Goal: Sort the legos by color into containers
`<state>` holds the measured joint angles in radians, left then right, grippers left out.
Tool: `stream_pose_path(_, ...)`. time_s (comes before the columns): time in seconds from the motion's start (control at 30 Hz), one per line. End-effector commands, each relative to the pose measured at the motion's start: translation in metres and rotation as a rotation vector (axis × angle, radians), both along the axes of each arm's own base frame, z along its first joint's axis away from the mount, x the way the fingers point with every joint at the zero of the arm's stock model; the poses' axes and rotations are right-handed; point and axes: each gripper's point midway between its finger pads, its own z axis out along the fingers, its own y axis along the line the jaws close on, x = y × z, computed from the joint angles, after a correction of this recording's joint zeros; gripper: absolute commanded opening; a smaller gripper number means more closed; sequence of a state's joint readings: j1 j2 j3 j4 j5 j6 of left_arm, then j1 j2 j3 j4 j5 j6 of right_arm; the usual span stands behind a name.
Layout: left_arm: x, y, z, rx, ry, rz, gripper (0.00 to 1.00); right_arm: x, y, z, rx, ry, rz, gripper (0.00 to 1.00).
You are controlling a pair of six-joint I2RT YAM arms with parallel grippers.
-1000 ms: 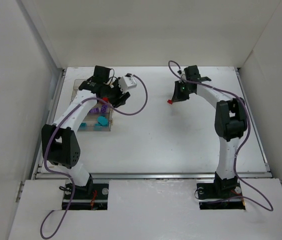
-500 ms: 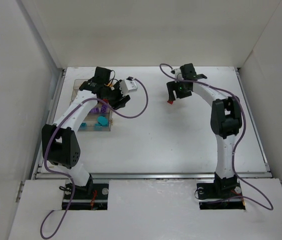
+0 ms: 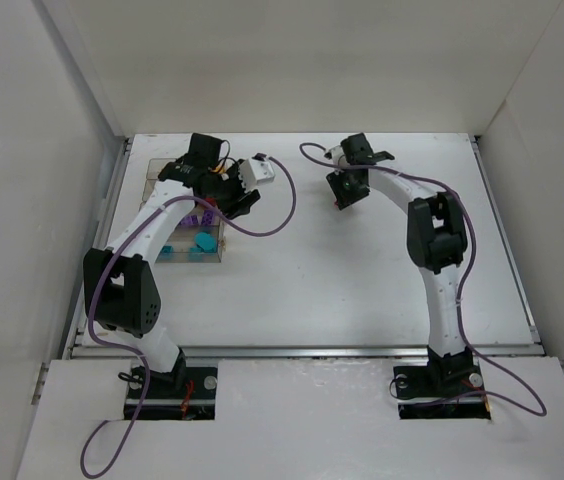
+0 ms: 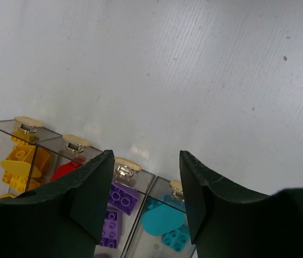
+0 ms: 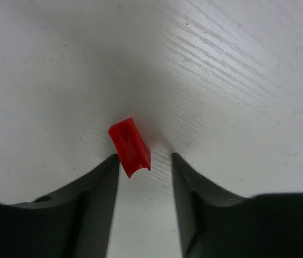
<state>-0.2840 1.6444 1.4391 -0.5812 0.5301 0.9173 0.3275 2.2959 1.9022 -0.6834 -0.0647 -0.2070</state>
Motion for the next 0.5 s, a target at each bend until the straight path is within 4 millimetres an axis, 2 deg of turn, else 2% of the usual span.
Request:
stream_pose_path(0.0, 0.003, -0.001, 0.03, -0.02, -0.072, -0.013, 0.49, 0.012, -0.003, 0.006, -0.031, -0.033, 0.002, 0.44)
stream_pose_path(0.03, 0.004, 0.001, 0.03, -0.013, -0.073, -0.008, 0.49, 0.012, -0.003, 0.004, -0.033, -0.026, 0.002, 0.4)
stream_pose_path(0.17, 0.004, 0.002, 0.029, -0.009, -0.07, 0.005, 0.49, 0.014, 0.0, 0.007, -0.022, -0.033, 0.006, 0.35)
stream_pose_path(0.3, 0.007, 0.003, 0.03, -0.004, -0.081, 0.011, 0.49, 0.008, 0.002, 0.004, -0.007, -0.014, 0.017, 0.13)
stream_pose_path(0.37, 0.007, 0.002, 0.031, -0.007, -0.085, -0.001, 0.49, 0.006, 0.004, 0.016, 0.012, -0.032, 0.024, 0.0)
stream_pose_path(0.47, 0.002, -0.007, 0.032, -0.033, -0.077, -0.031, 0.49, -0.001, 0.016, 0.034, 0.089, -0.053, 0.064, 0.0)
